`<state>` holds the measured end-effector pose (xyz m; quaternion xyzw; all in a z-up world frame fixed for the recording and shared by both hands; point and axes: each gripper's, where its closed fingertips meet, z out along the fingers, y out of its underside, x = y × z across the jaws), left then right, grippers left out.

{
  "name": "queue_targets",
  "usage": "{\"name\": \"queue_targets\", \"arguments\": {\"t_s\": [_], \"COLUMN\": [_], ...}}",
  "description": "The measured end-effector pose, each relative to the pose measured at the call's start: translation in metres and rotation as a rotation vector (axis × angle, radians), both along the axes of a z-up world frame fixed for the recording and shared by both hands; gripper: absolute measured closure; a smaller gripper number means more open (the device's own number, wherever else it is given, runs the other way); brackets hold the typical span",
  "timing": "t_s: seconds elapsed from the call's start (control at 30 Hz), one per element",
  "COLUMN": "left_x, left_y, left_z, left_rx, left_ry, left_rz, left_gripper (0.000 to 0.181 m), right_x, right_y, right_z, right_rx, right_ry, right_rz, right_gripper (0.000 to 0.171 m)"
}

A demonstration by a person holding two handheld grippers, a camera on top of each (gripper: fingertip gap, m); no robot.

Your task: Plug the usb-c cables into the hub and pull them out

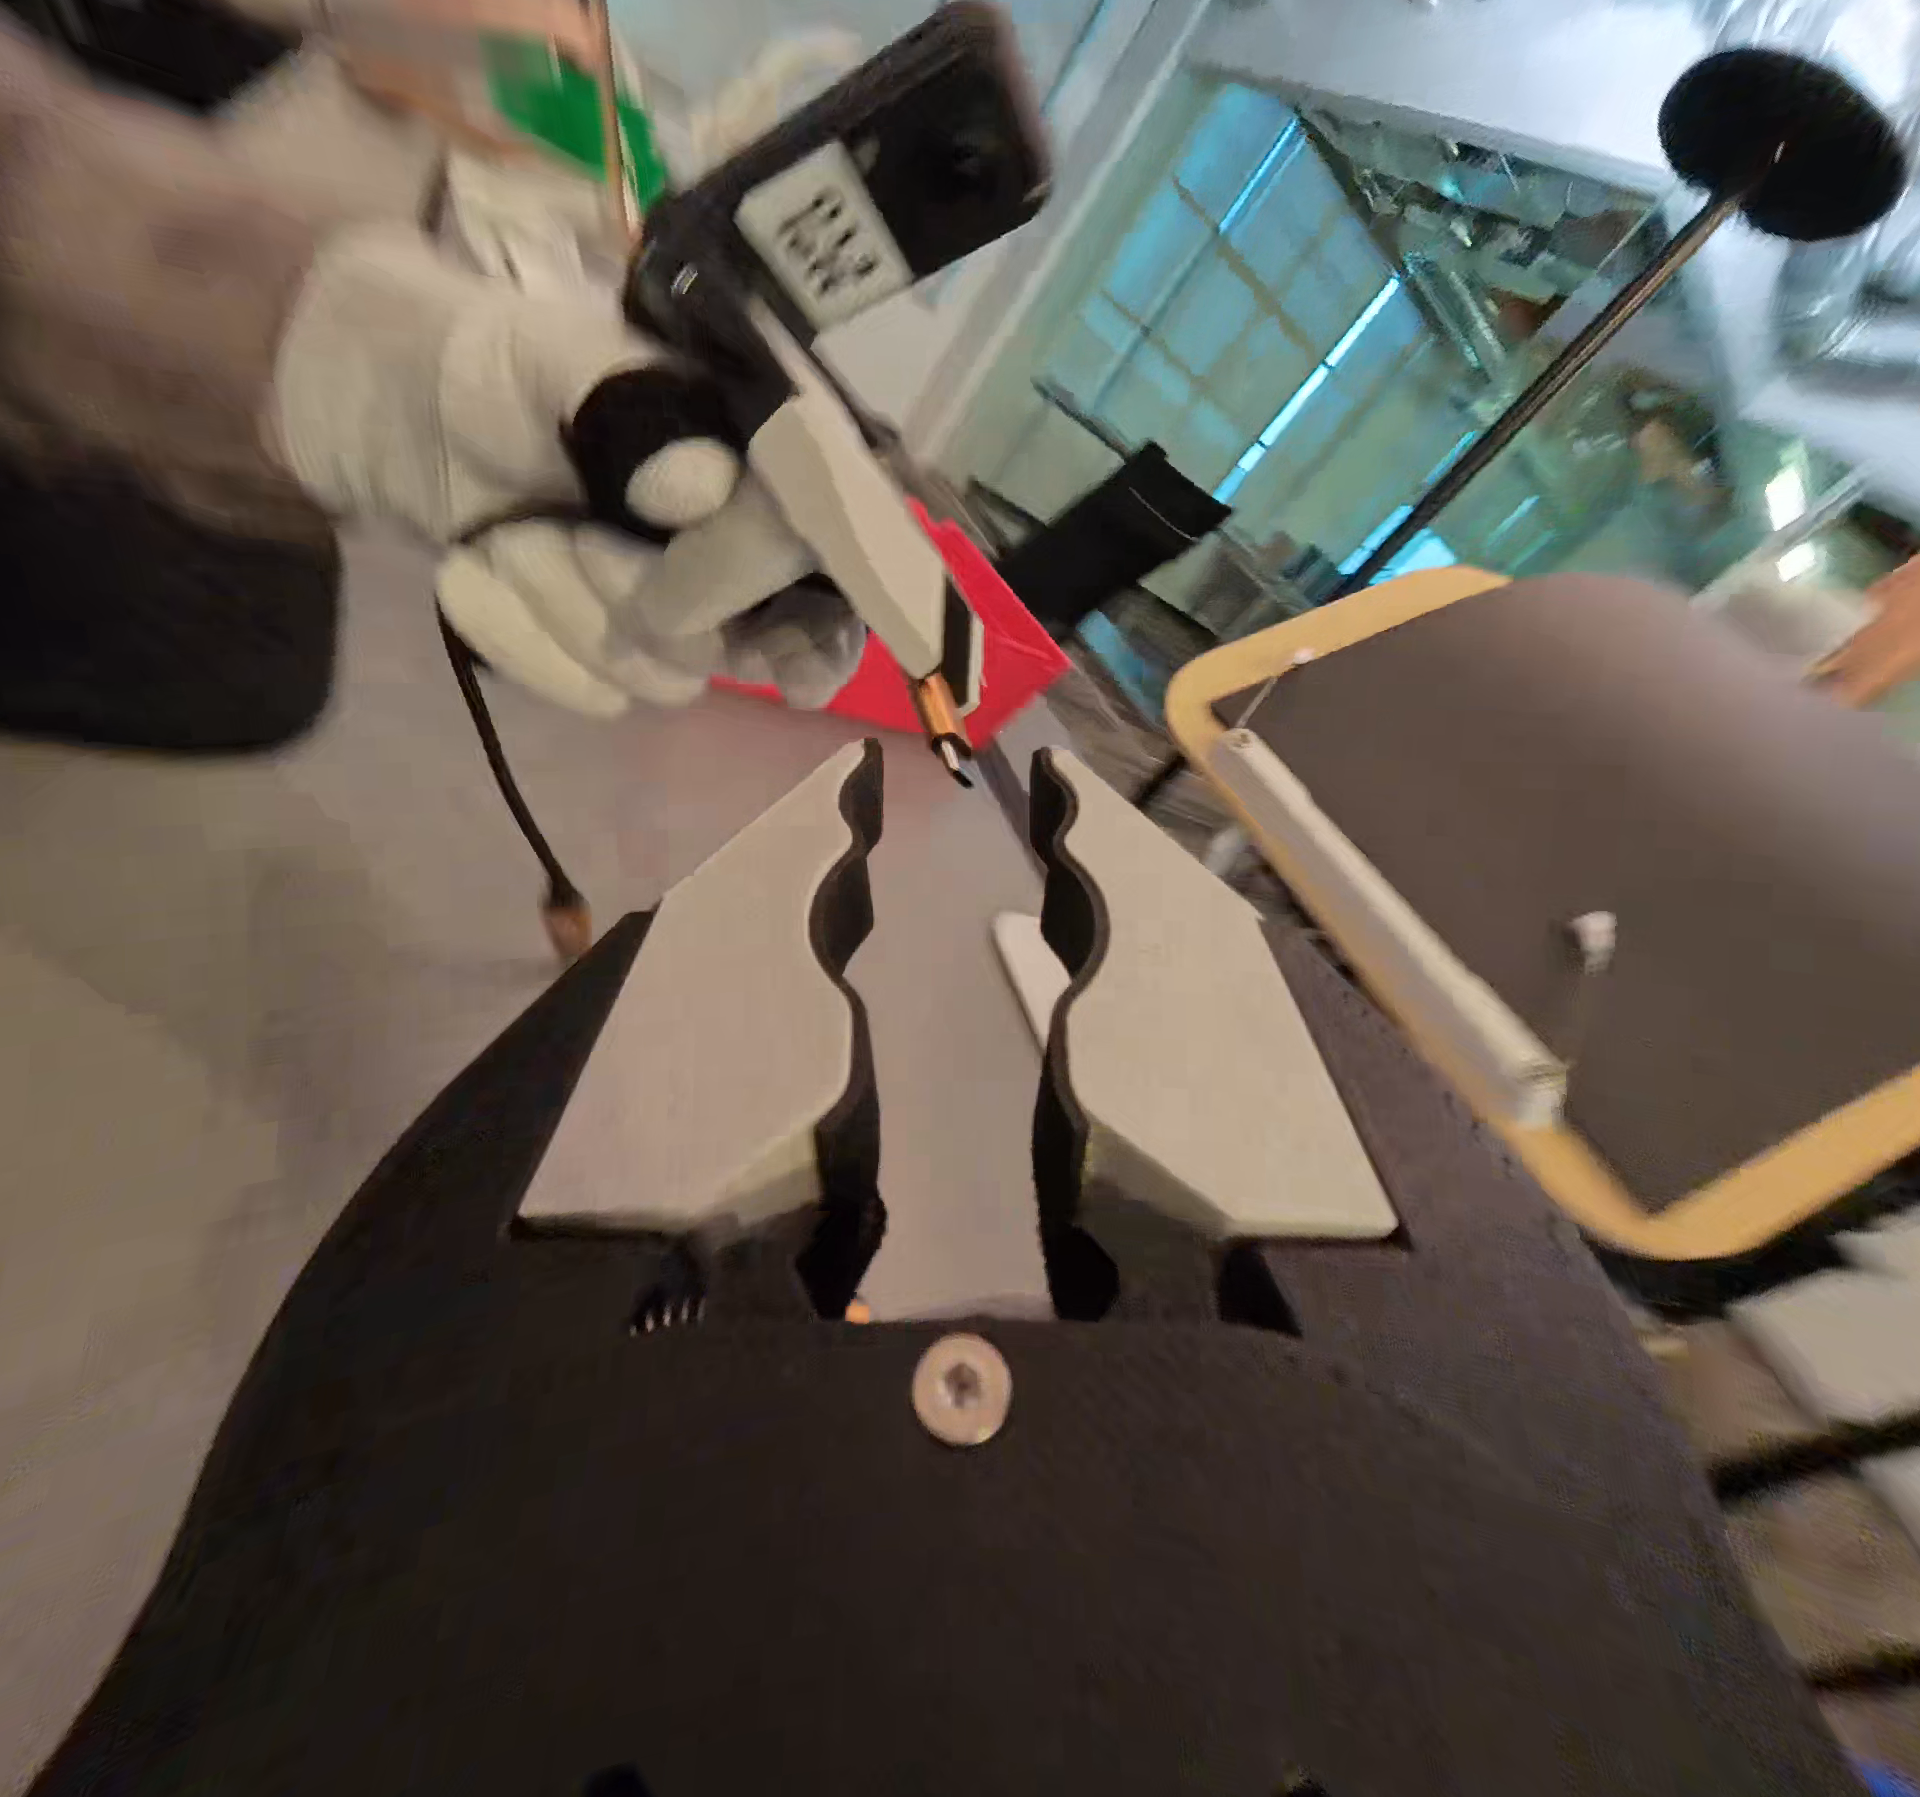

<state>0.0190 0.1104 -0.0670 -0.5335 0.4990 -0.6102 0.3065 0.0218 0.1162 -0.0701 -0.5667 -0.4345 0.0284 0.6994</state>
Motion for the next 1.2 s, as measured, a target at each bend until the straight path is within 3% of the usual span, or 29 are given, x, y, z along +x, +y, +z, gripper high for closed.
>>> {"name": "queue_targets", "arguments": {"t_s": [0.13,0.17,0.27,0.37,0.5,0.9,1.2], "left_x": [0.004,0.005,0.006,0.008,0.014,0.016,0.014], "left_y": [-0.004,-0.004,-0.003,-0.005,-0.009,-0.003,0.011], "left_z": [-0.007,-0.008,-0.008,-0.003,-0.007,-0.009,-0.005], "left_rx": [-0.022,-0.028,-0.048,-0.051,-0.048,-0.074,-0.017], "left_ry": [0.070,0.081,0.076,0.057,0.084,0.095,0.063], "left_rz": [-0.013,-0.008,-0.001,0.002,-0.007,0.032,0.117], "left_gripper": [0.169,0.169,0.169,0.168,0.152,0.168,0.169], "right_x": [-0.005,-0.004,-0.002,-0.001,0.002,0.001,0.010], "right_y": [0.005,0.007,0.009,0.007,0.008,0.007,0.011], "right_z": [-0.008,-0.009,-0.008,-0.004,-0.002,0.000,0.003], "right_rx": [0.132,0.153,0.196,0.235,0.256,0.294,0.311], "right_ry": [-0.272,-0.315,-0.368,-0.366,-0.376,-0.388,-0.384], "right_rz": [-0.129,-0.158,-0.210,-0.234,-0.257,-0.271,-0.341], "right_gripper": [0.159,0.166,0.168,0.168,0.168,0.167,0.162]}}
